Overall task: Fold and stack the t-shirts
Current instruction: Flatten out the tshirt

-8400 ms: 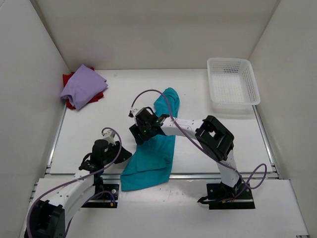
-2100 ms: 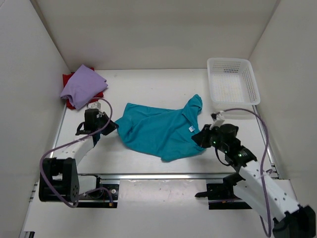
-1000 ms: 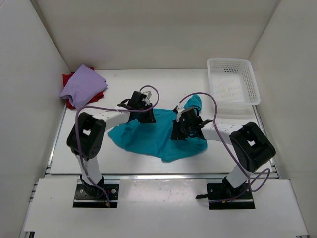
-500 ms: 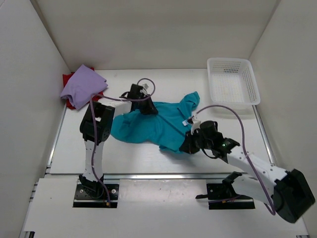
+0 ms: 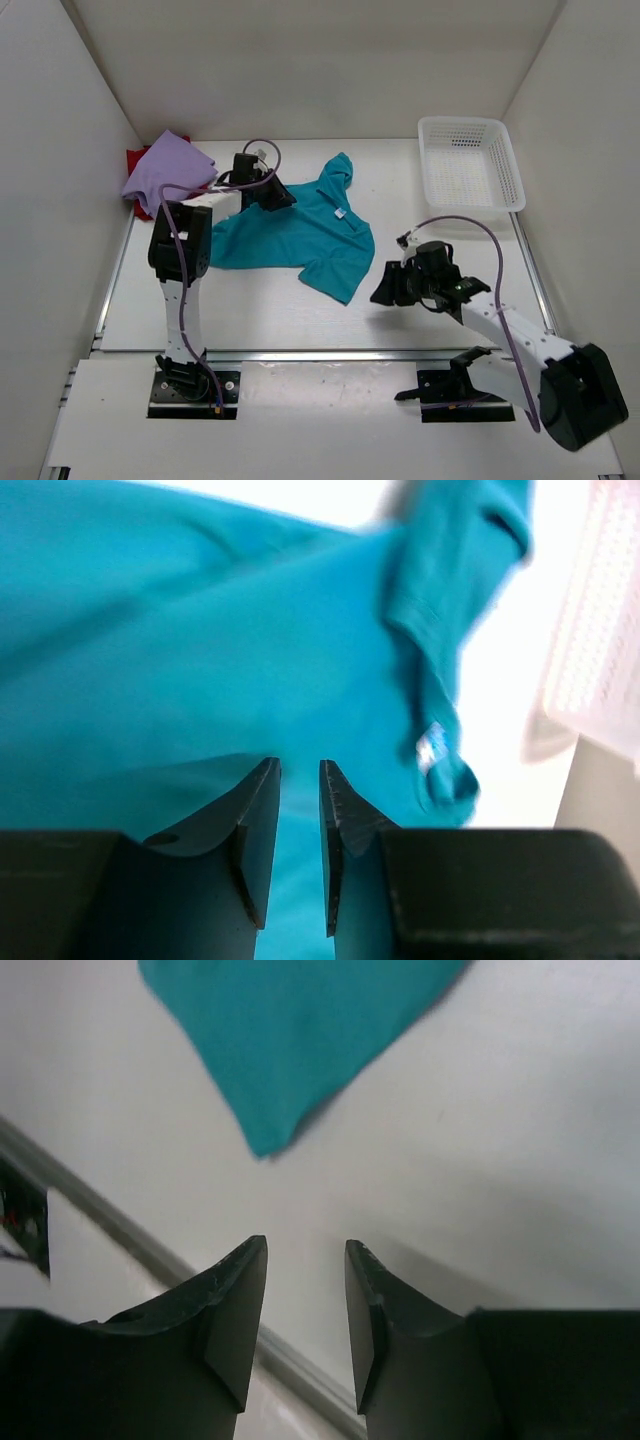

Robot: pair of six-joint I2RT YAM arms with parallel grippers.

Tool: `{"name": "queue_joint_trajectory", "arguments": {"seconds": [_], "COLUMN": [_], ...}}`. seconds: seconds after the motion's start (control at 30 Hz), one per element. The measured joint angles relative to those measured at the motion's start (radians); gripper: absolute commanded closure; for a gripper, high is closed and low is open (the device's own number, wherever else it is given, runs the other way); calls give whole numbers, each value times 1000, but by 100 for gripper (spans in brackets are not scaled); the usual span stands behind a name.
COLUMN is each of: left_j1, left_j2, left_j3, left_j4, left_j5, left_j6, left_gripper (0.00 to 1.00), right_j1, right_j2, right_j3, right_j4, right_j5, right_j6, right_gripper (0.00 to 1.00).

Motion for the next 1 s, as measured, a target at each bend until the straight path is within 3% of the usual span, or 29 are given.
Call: {"name": "queue_joint_trajectory", "arguments": {"seconds": [0.13, 0.23, 0.4, 0.53, 0.67, 0.8, 0.93, 1.0], "left_j1": [-35, -23, 90, 199, 288, 302, 294, 293], "left_j2": [-139, -347, -696, -862, -984, -1051, -1058, -1058], "left_j3": [-137, -360, -756, -938, -1028, -1051, -1055, -1063], "left_j4": [35, 88, 195, 184, 164, 158, 163, 168], "left_j5": [-5, -26, -78, -127, -153, -173, -172, -171], "left_j6": [15, 18, -3, -1, 3, 14, 18, 18], "left_gripper": [67, 76, 79, 76, 75, 75, 76, 77], "right_j1": [-52, -48, 108, 179, 189, 210, 235, 235], "right_j2": [229, 321, 303, 294, 327, 384, 443, 467], "right_j3": [66, 79, 63, 3, -26, 2, 41, 55], "right_j4": [184, 262, 318, 366, 396, 441, 462, 470], "right_j5": [26, 58, 115, 127, 149, 174, 194, 203], "right_j6": [8, 26, 54, 91, 129, 164, 189, 199], "right_gripper": [73, 64, 53, 57, 63, 62, 71, 80]}}
